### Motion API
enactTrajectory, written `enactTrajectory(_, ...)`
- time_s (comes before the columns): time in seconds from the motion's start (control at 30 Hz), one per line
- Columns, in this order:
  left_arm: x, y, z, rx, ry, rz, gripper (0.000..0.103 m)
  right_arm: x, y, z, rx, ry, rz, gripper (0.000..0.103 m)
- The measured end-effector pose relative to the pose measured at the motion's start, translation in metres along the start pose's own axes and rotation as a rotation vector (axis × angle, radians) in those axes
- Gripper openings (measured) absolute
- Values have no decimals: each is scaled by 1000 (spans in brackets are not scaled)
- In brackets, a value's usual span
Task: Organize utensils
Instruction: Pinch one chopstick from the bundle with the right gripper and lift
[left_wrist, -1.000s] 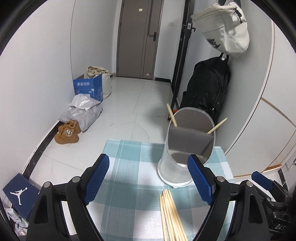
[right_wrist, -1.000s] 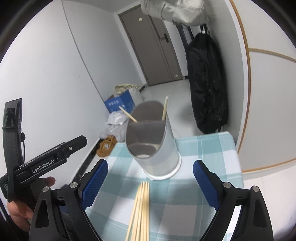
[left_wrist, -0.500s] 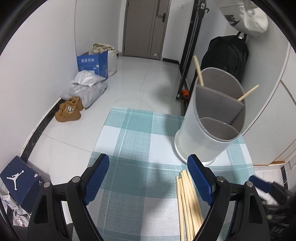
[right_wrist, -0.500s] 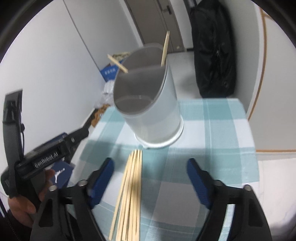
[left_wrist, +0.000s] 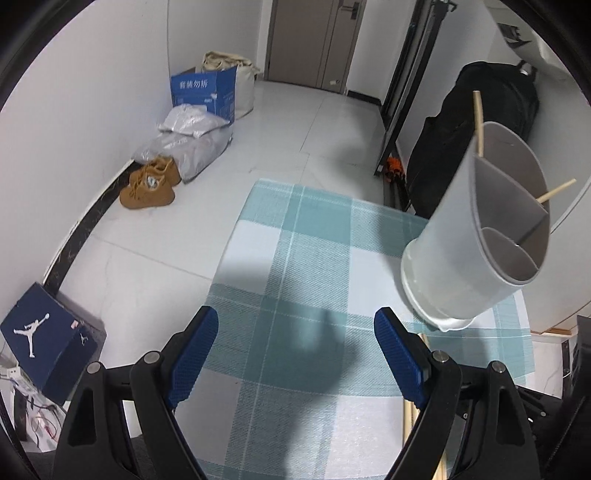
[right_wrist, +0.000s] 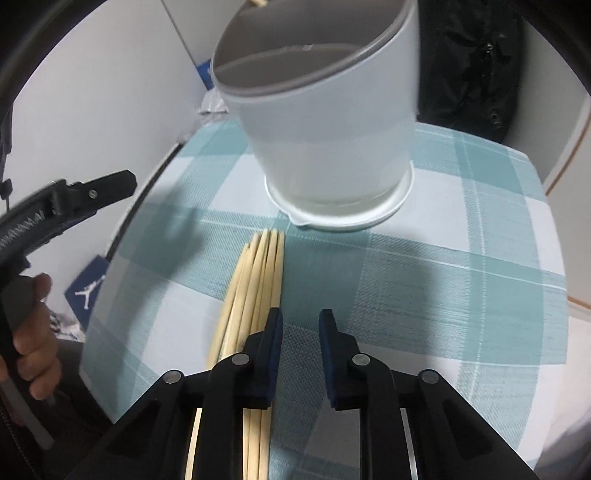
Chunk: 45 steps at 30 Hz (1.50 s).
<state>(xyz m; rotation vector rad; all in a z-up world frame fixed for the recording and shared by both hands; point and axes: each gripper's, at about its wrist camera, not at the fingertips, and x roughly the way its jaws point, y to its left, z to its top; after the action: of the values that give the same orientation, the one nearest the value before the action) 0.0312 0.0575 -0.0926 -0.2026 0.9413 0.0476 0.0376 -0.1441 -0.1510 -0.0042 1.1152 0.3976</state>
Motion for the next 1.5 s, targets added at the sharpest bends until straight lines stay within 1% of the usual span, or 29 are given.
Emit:
enactTrajectory(0.13,0,4,-1,-13,17,-4,83,2,4,1,-10,-2,7,19)
enactTrajectory(0.17,-1,4,-1,-16,21,-6,83,2,6,0,-24,-3,-6,17)
enactTrajectory(0.33,3,9,5,-29,30,-1,83,4,22,-1,-124,3,-105,17)
enactTrajectory(0.5,-1,8,8,7,-10,65,83,5,35,8,-193,38,-182,17)
enactTrajectory(0.63,0,19,11,-27,2,61,83,13,41,16,-212,61,-198,15)
enactTrajectory(0.67,0,21,11,-33,1,64,83,16,41,17,-213,82,-205,16)
enactTrajectory(0.77,0,25,12,-43,-4,76,83,17,45,22,-224,79,-222,15)
enactTrajectory(0.97,1,30,14,-59,-2,70,83,22,45,35,-225,72,-218,15)
enactTrajectory(1.13,6,36,14,-80,29,59,83,24,43,43,-224,52,-206,15)
enactTrajectory(1.17,7,37,13,-83,34,57,83,23,49,37,-221,50,-203,12)
enactTrajectory(1.2,8,38,13,-85,38,55,83,23,48,38,-211,49,-188,9)
enactTrajectory(1.23,9,38,12,-87,47,57,83,22,47,38,-199,53,-160,4)
enactTrajectory(1.27,10,37,11,-87,56,56,83,21,45,38,-192,56,-146,3)
enactTrajectory(1.3,11,36,10,-84,65,50,83,17,43,35,-189,57,-139,3)
enactTrajectory(1.37,13,30,9,-64,77,15,83,13,41,33,-169,49,-118,3)
enactTrajectory(1.5,14,8,3,20,103,-25,83,-21,30,28,-118,-35,-68,3)
